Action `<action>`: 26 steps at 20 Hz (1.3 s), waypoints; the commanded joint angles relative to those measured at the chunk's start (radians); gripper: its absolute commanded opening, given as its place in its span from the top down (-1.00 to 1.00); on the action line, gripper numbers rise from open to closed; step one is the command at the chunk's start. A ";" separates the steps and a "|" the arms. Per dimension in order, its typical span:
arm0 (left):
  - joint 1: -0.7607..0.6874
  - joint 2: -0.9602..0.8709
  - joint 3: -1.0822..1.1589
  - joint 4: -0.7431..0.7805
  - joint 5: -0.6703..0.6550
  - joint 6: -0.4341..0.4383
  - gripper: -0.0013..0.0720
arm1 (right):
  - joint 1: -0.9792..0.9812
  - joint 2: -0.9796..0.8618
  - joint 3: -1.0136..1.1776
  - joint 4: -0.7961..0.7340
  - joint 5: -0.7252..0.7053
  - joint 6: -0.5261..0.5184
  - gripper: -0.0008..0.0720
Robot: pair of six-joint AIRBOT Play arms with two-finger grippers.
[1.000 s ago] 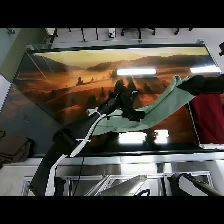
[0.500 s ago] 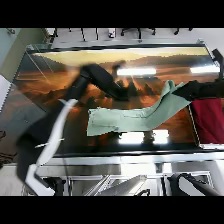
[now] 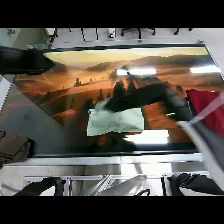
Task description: Fold the shirts.
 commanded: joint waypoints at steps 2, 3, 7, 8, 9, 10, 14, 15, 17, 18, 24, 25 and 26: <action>0.090 0.188 -0.201 0.017 -0.058 0.029 0.92 | 0.190 -0.272 0.071 -0.023 0.140 0.066 -0.85; 0.105 0.224 -0.257 0.017 -0.071 0.037 0.92 | 0.140 -0.262 0.083 -0.051 0.064 0.066 -0.85; 0.153 0.332 -0.426 0.016 -0.138 0.039 0.92 | -0.209 -0.120 0.096 -0.087 -0.254 0.065 -0.85; 0.161 0.351 -0.453 0.016 -0.145 0.039 0.92 | -0.308 -0.078 0.096 -0.111 -0.322 0.065 -0.85; 0.168 0.369 -0.478 0.016 -0.148 0.039 0.92 | -0.404 -0.040 0.096 -0.149 -0.376 0.066 -0.85; 0.175 0.384 -0.498 0.016 -0.150 0.039 0.92 | -0.488 -0.014 0.095 -0.196 -0.416 0.066 -0.85; 0.170 0.433 -0.525 0.016 -0.134 0.039 0.92 | -0.721 0.011 -0.021 -0.230 -0.464 0.044 -0.85; 0.163 0.442 -0.525 0.016 -0.135 0.039 0.92 | -0.738 0.002 -0.074 -0.192 -0.446 0.011 -0.86; 0.141 0.455 -0.525 0.016 -0.136 0.038 0.92 | -0.737 -0.039 -0.173 -0.099 -0.399 -0.076 -0.93; 0.128 0.457 -0.525 0.016 -0.135 0.038 0.92 | -0.727 -0.069 -0.201 -0.075 -0.381 -0.100 -0.93; 0.042 0.455 -0.525 0.017 -0.136 0.026 0.92 | -0.598 -0.240 -0.212 -0.013 -0.324 -0.135 -0.93; 0.028 0.455 -0.525 0.016 -0.136 0.026 0.92 | -0.573 -0.251 -0.211 -0.011 -0.301 -0.135 -0.93; 0.018 0.455 -0.525 0.016 -0.136 0.026 0.92 | -0.554 -0.254 -0.210 -0.006 -0.282 -0.135 -0.93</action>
